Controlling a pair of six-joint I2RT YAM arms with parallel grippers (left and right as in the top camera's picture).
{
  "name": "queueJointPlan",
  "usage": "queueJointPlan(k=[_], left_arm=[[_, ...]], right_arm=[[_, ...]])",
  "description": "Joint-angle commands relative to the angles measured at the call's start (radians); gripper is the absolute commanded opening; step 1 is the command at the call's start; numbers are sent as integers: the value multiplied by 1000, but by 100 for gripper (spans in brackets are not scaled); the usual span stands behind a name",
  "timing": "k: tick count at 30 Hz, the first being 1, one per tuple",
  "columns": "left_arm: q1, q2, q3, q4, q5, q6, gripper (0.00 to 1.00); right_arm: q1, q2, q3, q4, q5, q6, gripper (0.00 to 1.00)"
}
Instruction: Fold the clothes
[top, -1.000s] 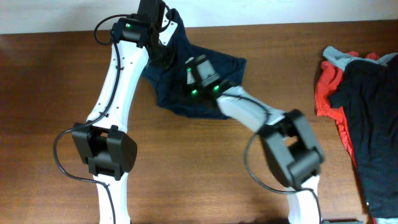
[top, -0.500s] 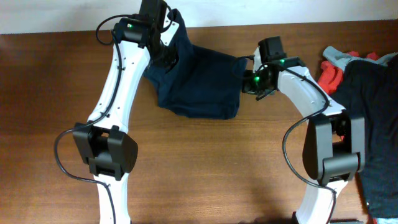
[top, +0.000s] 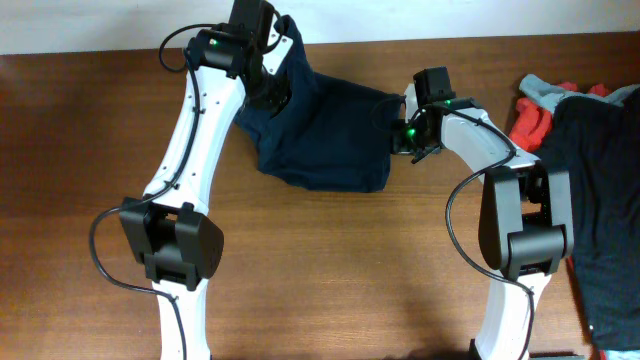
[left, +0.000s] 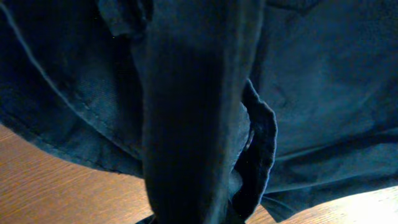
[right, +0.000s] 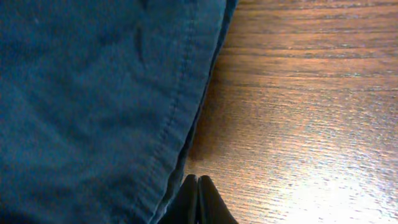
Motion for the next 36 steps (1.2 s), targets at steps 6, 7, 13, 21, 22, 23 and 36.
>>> queueJointPlan(k=[6, 7, 13, 21, 22, 23, 36], left_arm=[[-31, 40, 18, 4, 29, -36, 1], [-35, 48, 18, 4, 29, -36, 1], [-45, 53, 21, 19, 29, -35, 1], [-70, 53, 34, 8, 29, -35, 0], [-76, 53, 44, -5, 29, -35, 0], [-82, 53, 56, -17, 28, -35, 0], [-149, 68, 114, -42, 29, -65, 2]], right_arm=[[3, 2, 8, 16, 16, -10, 4], [3, 2, 8, 16, 16, -10, 4], [3, 9, 6, 24, 16, -10, 4], [3, 67, 6, 37, 12, -9, 4], [3, 67, 6, 40, 12, -10, 4], [3, 67, 6, 42, 11, -9, 4], [3, 67, 6, 40, 12, -2, 4]])
